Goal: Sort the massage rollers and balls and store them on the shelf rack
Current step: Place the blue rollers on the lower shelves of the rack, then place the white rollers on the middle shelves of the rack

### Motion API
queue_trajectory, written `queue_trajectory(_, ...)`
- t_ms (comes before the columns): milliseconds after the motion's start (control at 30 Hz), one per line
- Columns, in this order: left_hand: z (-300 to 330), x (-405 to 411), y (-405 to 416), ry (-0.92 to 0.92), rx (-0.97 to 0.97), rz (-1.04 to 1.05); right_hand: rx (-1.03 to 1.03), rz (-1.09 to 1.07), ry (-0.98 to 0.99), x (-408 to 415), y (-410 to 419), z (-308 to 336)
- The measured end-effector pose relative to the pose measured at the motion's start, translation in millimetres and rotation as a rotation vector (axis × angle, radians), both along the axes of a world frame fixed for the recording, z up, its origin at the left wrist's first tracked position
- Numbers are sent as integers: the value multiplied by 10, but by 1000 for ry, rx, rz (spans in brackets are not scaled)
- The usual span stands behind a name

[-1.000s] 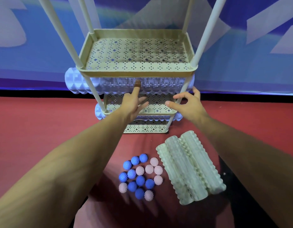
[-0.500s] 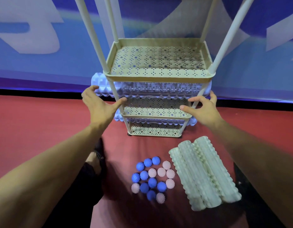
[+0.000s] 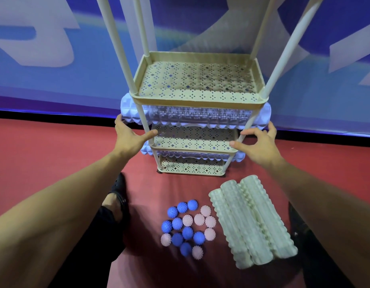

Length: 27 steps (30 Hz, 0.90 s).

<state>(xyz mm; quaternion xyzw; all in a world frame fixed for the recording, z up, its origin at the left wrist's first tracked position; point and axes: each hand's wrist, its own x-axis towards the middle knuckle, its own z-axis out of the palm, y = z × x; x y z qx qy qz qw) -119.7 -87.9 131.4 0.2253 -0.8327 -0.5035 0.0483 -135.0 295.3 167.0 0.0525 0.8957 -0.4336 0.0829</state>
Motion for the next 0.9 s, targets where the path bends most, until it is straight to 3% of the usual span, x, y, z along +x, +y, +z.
queue_trajectory(300,-279,497,327,-301,-124,-200,122,33,-17,410,47,-320)
queue_trajectory(667,-1373,1398,1512,-528,17,-464,288,-73,-616,1483,427,-1703)
queue_trajectory(900,-1940,1558,1673,-633,-22,-515,437,-111,-576,1505,505,-2300)
